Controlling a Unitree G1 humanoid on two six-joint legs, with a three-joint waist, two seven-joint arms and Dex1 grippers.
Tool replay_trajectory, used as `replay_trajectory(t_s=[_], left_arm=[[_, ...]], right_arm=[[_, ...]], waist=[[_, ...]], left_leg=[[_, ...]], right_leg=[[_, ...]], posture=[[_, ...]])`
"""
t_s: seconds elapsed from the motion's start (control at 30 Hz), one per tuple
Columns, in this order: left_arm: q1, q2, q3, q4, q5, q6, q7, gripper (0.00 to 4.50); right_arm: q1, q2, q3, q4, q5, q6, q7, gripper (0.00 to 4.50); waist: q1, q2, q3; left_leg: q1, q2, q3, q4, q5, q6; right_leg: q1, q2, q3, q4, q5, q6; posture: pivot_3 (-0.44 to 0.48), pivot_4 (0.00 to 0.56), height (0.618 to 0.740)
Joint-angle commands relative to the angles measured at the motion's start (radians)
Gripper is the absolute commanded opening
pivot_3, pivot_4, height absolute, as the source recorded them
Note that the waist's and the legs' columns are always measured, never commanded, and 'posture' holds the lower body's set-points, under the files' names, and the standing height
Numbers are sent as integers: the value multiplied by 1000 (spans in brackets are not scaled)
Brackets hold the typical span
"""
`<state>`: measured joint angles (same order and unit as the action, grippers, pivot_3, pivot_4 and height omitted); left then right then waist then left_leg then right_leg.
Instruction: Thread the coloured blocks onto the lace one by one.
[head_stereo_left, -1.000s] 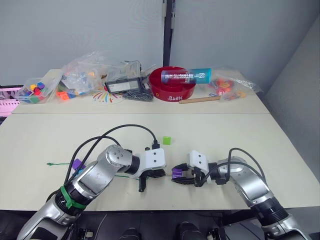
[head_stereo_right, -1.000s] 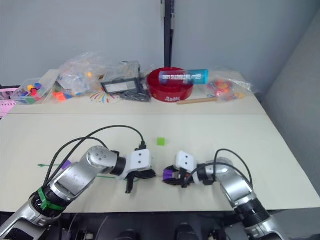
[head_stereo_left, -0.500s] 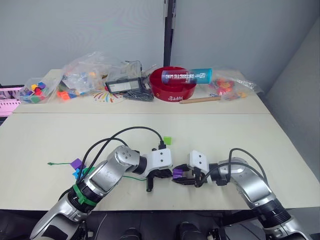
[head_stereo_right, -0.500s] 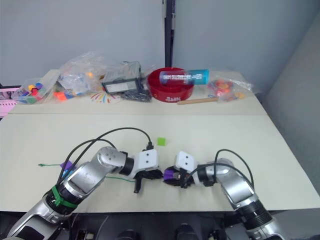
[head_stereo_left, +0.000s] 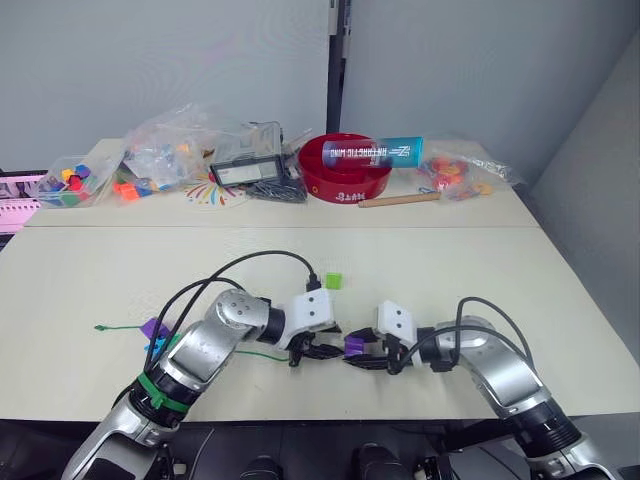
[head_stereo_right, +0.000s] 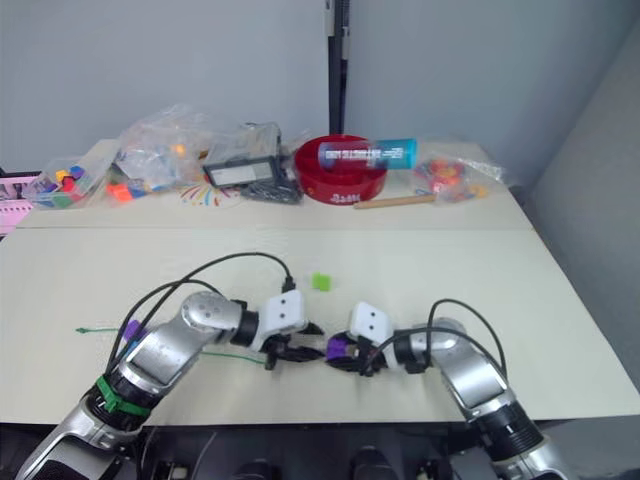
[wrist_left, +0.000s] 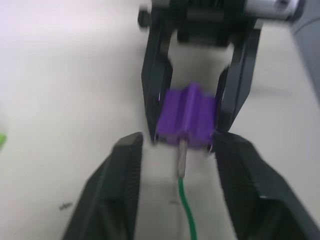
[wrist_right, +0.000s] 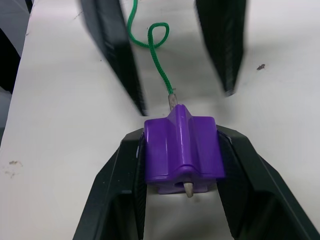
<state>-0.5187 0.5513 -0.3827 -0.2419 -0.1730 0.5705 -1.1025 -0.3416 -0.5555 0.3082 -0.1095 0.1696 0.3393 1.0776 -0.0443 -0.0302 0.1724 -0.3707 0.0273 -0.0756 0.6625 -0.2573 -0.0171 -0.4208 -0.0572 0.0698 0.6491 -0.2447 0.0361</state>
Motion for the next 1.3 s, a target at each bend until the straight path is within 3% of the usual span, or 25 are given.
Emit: replay_trajectory(t_s=[0.03, 0.2, 0.6, 0.87, 0.9, 1.3], left_arm=[[16, 53, 74, -51, -72, 3, -45, 2655], [117, 149, 87, -10, -45, -91, -63, 2655], [126, 66, 39, 111, 31, -208, -1, 2655], [115, 54, 26, 116, 30, -208, -14, 150], [114, 50, 25, 110, 27, -204, -15, 0], [77, -28, -10, 95, 42, -188, 14, 0]], right_arm=[[-5, -2, 3, -22, -1, 0, -3, 1391], [2, -20, -2, -36, 2, 5, 3, 1391], [8, -58, -6, -75, 21, 44, 19, 1391], [13, -59, -7, -85, 24, 53, 13, 1391], [14, -59, -7, -85, 24, 55, 12, 1391], [2, -32, 12, -88, 21, 65, 2, 1391]], waist=[[-2, 0, 0], [0, 0, 0], [6, 0, 0], [5, 0, 0], [5, 0, 0], [2, 0, 0]], left_leg=[[0, 0, 0, 0, 0, 0], [1, 0, 0, 0, 0, 0], [-1, 0, 0, 0, 0, 0], [0, 0, 0, 0, 0, 0], [0, 0, 0, 0, 0, 0], [0, 0, 0, 0, 0, 0]], right_leg=[[0, 0, 0, 0, 0, 0], [0, 0, 0, 0, 0, 0], [0, 0, 0, 0, 0, 0], [0, 0, 0, 0, 0, 0], [0, 0, 0, 0, 0, 0], [0, 0, 0, 0, 0, 0]], posture=[[0, 150, 731], [0, 150, 731], [0, 150, 731], [0, 150, 731], [0, 150, 731], [0, 150, 731]])
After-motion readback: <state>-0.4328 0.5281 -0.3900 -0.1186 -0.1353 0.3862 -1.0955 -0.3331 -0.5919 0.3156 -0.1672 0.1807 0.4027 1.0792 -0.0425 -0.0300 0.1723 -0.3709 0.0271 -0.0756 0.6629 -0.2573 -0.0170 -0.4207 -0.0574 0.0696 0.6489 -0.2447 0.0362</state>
